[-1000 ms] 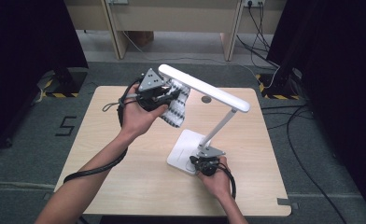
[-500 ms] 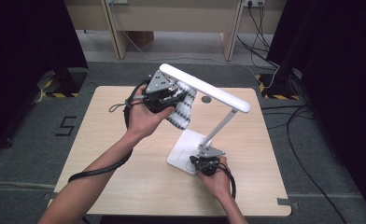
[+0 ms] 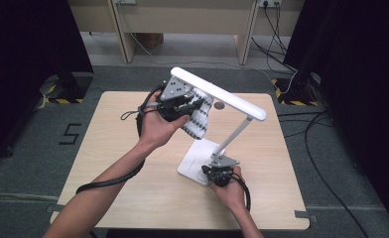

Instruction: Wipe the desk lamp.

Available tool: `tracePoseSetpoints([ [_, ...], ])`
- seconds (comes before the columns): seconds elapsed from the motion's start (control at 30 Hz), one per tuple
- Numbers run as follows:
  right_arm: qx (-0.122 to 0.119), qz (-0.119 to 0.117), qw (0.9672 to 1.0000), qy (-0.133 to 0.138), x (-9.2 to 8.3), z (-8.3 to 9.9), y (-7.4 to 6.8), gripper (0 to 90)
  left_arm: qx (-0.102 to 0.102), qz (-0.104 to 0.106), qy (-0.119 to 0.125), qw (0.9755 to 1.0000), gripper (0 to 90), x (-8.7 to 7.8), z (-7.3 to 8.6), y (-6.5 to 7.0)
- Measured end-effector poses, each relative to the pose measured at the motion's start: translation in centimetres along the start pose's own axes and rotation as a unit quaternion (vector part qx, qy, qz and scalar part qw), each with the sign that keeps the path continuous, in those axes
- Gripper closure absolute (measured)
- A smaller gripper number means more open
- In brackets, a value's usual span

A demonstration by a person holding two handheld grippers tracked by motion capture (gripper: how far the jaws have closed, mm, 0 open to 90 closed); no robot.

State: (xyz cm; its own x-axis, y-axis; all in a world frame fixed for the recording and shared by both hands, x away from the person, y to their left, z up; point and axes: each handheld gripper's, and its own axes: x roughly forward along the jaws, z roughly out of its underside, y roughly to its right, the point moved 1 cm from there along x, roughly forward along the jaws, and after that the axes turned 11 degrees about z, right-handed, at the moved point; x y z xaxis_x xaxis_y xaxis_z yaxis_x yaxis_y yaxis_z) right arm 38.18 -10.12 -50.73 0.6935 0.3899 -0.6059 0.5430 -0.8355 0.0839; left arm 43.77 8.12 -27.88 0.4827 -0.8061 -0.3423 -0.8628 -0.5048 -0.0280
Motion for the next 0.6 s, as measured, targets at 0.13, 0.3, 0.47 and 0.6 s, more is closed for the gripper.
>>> tracePoseSetpoints([
  [0.13, 0.0, 0.0, 1.0, 0.0, 0.0, 0.0, 0.0, 90.0, 0.001, 0.002, -0.004, 1.0, 78.3, 0.2, -0.2, 0.4],
  [0.3, 0.001, 0.0, 1.0, 0.001, 0.0, 0.0, 0.0, 90.0, -0.002, 0.001, -0.007, 1.0, 78.1, 0.4, -0.4, 0.7],
  [0.47, 0.002, 0.0, 1.0, 0.001, 0.0, 0.0, 0.0, 90.0, -0.001, 0.001, -0.008, 1.0, 77.9, 0.6, -0.5, 0.9],
  [0.6, 0.001, 0.0, 1.0, 0.001, 0.0, 0.0, 0.0, 90.0, -0.001, 0.003, -0.011, 0.9999, 77.7, 0.9, -0.6, 1.3],
])
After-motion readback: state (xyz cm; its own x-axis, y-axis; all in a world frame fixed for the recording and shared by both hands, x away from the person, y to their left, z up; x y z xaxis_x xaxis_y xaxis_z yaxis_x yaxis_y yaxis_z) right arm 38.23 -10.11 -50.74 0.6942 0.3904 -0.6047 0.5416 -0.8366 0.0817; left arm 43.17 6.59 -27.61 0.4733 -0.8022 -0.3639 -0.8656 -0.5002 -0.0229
